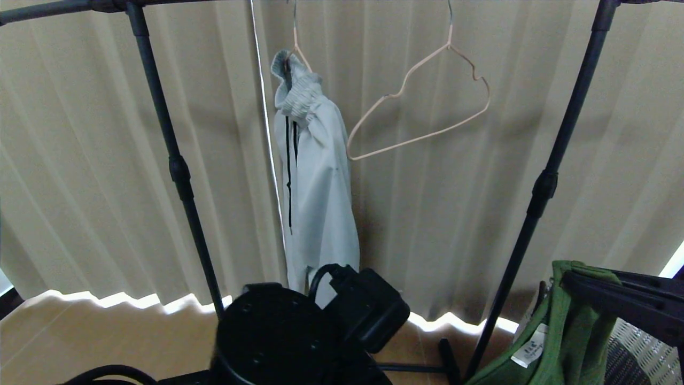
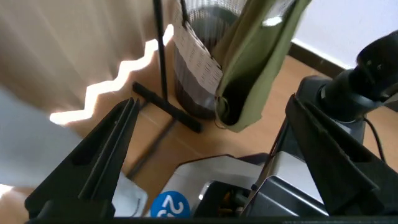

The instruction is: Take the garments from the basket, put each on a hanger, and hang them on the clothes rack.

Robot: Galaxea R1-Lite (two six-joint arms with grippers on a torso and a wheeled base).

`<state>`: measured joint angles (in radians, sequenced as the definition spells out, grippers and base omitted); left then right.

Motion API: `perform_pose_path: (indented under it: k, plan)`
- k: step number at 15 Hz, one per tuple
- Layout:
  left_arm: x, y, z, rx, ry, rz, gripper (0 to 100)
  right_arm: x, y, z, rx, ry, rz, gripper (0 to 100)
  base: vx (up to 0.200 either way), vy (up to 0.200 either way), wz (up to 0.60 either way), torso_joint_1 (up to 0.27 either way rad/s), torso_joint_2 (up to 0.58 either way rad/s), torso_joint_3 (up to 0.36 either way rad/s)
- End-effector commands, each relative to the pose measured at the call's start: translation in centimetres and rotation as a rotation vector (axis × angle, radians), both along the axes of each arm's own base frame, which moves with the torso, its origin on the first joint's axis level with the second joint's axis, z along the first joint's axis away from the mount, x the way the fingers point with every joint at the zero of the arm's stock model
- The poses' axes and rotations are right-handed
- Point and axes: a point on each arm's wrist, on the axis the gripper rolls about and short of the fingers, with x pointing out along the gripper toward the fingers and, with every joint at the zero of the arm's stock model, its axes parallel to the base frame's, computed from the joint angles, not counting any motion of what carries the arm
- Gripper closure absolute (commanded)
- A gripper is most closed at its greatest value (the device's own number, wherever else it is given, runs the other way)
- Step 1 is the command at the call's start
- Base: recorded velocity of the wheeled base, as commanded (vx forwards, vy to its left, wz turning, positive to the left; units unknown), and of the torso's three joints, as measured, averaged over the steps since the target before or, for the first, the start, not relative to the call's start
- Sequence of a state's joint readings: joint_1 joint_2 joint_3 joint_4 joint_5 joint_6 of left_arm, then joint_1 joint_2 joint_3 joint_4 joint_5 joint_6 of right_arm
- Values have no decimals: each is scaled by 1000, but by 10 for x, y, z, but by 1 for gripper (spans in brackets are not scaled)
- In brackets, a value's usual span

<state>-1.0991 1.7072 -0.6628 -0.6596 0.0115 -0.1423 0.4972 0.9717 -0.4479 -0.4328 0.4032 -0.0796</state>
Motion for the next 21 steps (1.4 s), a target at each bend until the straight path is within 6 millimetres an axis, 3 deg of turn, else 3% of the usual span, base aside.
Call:
perform_pose_path:
  k: [1,9,13,21]
  plan:
    - [2,-24,-21,51,31,-27,0,-6,-3,3,19,-19,10,100,0,0,0,0,0,0]
    - [15,-53,-39,66,63,-16,0,-6,2,13,52,-16,54,100,0,0,0,0,0,0]
    - [32,-50,-43,61,82,41,0,-7,4,15,59,-19,85,100,0,0,0,0,0,0]
    - [37,-43,-55,95,121,88,0,-7,3,20,76,-24,85,100,0,0,0,0,0,0]
